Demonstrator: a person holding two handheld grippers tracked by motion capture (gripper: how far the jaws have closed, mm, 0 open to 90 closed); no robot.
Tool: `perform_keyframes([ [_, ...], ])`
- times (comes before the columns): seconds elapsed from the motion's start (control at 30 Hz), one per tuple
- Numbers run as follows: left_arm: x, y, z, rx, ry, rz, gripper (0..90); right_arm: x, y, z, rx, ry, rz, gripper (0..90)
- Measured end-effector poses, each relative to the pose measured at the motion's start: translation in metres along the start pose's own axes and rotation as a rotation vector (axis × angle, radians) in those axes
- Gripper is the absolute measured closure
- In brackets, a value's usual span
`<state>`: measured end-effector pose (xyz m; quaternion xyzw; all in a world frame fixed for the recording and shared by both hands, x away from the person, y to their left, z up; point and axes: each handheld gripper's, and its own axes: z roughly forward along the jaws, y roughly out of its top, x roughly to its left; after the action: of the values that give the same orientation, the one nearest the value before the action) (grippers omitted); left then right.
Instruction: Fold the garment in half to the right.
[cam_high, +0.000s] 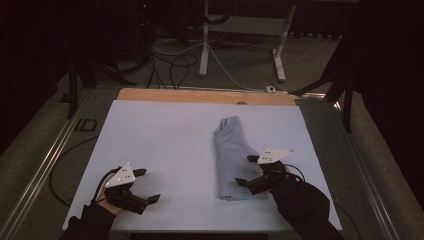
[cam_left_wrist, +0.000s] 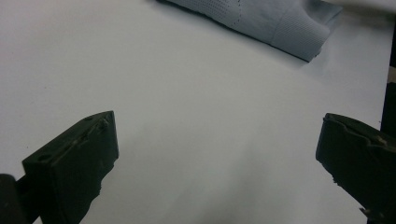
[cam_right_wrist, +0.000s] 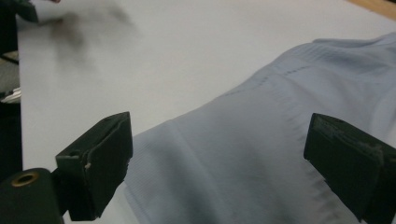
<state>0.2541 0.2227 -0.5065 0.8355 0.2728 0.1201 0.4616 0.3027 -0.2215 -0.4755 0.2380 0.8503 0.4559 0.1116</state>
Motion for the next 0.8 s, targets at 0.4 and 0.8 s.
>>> perform_keyframes([
  [0.4,0.001,0.001,0.0,-0.004,0.005,-0.003,0.5,-0.011,-0.01,-0.024,-0.021,-0.095,0.023,8.4],
  [0.8,0.002,0.001,0.0,-0.008,0.007,-0.003,0.6,-0.02,-0.047,-0.041,-0.012,-0.173,0.098,8.4],
])
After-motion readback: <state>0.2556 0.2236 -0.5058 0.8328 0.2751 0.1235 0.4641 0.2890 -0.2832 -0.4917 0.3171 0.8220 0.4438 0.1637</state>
